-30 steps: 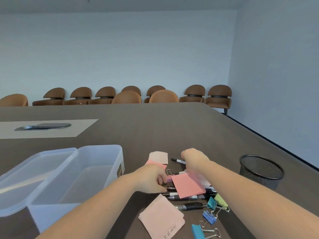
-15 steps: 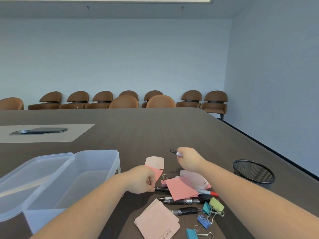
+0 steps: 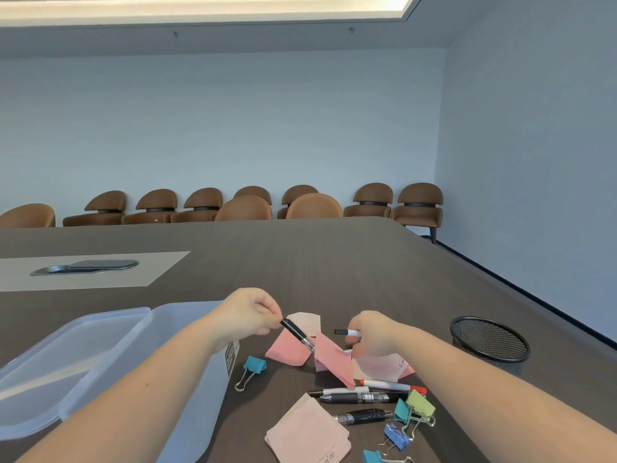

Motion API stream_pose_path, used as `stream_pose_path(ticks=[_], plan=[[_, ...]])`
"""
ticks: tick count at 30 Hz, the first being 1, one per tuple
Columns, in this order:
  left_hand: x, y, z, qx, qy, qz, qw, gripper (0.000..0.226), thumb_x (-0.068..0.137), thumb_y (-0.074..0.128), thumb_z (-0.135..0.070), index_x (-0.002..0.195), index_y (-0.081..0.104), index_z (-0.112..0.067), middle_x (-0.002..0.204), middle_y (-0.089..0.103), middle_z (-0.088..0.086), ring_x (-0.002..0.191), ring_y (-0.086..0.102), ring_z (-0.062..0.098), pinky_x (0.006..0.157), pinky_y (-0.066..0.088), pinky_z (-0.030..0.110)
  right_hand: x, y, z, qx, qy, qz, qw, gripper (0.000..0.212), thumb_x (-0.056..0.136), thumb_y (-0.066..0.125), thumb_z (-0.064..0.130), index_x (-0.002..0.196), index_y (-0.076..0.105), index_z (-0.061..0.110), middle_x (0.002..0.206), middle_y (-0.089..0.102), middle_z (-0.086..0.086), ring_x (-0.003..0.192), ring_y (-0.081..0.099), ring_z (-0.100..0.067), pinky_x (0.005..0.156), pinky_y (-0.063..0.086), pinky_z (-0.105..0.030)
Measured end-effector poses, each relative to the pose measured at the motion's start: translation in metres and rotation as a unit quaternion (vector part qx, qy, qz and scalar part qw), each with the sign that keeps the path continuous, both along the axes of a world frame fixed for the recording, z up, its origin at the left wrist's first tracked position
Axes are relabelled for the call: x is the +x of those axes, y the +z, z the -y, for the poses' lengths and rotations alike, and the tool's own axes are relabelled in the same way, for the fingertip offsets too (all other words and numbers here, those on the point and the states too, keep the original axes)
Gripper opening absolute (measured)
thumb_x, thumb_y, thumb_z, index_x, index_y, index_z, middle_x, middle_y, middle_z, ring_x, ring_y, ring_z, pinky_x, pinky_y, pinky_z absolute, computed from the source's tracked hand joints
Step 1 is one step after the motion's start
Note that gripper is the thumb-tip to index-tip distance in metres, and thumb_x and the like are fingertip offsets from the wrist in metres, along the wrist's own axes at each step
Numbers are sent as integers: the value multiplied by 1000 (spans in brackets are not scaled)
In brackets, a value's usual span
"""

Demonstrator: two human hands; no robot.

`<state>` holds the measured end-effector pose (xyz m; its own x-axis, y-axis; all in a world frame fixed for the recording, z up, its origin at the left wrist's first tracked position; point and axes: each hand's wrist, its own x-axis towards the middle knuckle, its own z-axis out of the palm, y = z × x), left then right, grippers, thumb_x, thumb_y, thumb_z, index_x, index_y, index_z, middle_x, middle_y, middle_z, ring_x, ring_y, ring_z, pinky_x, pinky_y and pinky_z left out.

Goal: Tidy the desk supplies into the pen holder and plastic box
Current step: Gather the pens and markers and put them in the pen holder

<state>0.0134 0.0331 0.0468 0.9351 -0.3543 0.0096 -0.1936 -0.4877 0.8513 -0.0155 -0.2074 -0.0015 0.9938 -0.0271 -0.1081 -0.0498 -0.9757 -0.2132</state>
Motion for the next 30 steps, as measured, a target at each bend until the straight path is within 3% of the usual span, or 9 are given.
stream_pose_path(ticks=[4,7,11,14,16,19,23,26,30], plan=[[0,-1,11,-138,55,4,989,3,88,65,-4,90,66,-6,95,75,13,96,70,22,87,56,31,-1,-4,-3,-4,3,0,1000,23,87,60,12,109,66,7,94,54,-5,85,51,-20,72,44,-28],[-2,-3,21,-212,88,11,973,7,93,56,-2,91,61,-7,94,74,11,97,69,24,88,57,37,-1,-6,-6,3,10,1,1000,7,88,57,10,93,61,8,90,52,-7,81,48,-22,68,39,-28],[-2,-7,33,-247,147,58,956,22,99,42,-4,85,52,-18,90,63,8,84,71,18,88,55,48,1,-8,-10,11,5,16,1000,17,86,59,9,102,64,5,89,51,-6,82,50,-21,76,48,-32],[-2,-10,40,-260,165,101,946,26,101,36,-4,84,47,-21,85,53,6,73,63,16,80,59,41,4,-7,-13,30,1,41,999,9,85,59,11,77,56,13,76,47,-2,80,49,-22,71,45,-32],[-1,-12,45,-251,170,139,943,21,101,34,-4,92,46,-19,83,50,5,68,55,15,74,57,37,6,-6,-13,60,-3,77,995,12,85,58,13,75,52,14,77,49,-3,79,50,-24,70,45,-32],[1,-15,51,-225,148,162,949,20,101,33,-8,114,45,-17,82,55,2,66,51,14,71,45,34,8,-3,-13,103,-8,141,985,13,88,54,16,96,62,9,95,63,-9,83,54,-24,75,49,-32],[-5,-24,58,-130,109,123,978,48,100,44,-10,144,31,-21,89,62,0,79,55,9,80,45,25,8,7,-11,132,-1,186,974,21,93,49,16,108,60,8,101,65,-10,89,58,-28,75,48,-34],[-9,-36,59,-98,95,101,985,61,98,44,-3,151,20,-21,93,59,4,87,55,15,89,42,29,6,11,-9,125,9,193,973,20,96,44,17,111,54,8,91,55,-4,82,49,-26,69,38,-30],[-7,-47,56,-78,125,128,981,47,100,34,-4,146,30,-14,94,59,4,85,54,21,83,46,38,1,10,-6,118,22,166,979,7,100,40,18,103,38,12,81,45,-2,70,43,-23,62,31,-32]])
